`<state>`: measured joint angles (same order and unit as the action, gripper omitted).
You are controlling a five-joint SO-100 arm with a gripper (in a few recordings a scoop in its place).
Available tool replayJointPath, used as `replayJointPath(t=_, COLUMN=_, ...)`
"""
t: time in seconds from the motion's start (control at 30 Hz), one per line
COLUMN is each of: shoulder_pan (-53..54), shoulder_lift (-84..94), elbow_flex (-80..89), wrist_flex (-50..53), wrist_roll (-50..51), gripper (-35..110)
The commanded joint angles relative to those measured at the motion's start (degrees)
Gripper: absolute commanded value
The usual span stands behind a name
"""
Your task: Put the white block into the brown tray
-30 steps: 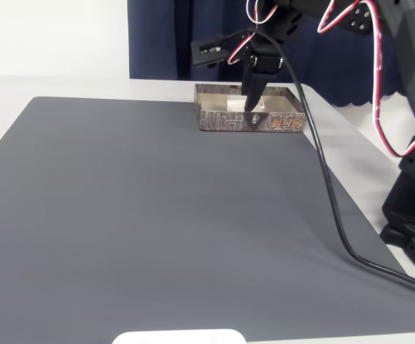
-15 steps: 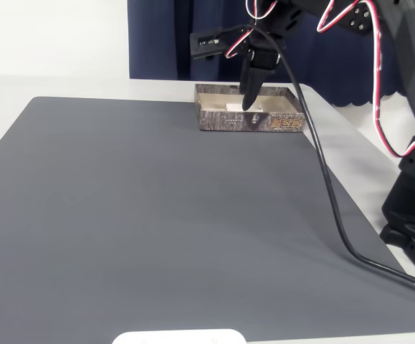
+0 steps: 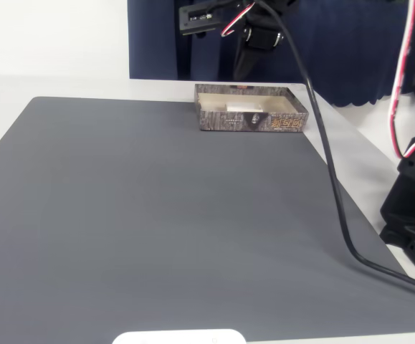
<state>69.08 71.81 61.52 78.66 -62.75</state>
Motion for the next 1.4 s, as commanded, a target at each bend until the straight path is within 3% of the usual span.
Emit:
replayJointPath(t=0.0, shoulder_pan=-4.48, shoulder_lift=9.05, elbow_flex=5.27, wrist_flex=-0.26, wrist_roll=3.69, gripper=0)
replayJointPath(t=0.27, shoulder_pan=-16.88, shoulder_lift=23.99, elbow_flex=23.82, wrist_flex=3.08, wrist_roll=20.39, gripper=0)
replayJointPath(t=0.6, shoulder_pan=-34.89, shoulder_lift=40.61, elbow_flex=45.0, wrist_flex=0.7, wrist_roll=32.78, gripper=0)
replayJointPath(t=0.9, shoulder_pan=-49.66, shoulder_lift=56.95, elbow_flex=72.77, wrist_flex=-13.01, wrist_roll=49.83, gripper=0)
replayJointPath(t=1.37, shoulder_pan=-58.54, shoulder_lift=85.17, elbow_flex=101.07, wrist_flex=-19.86, wrist_roll=54.84, gripper=0)
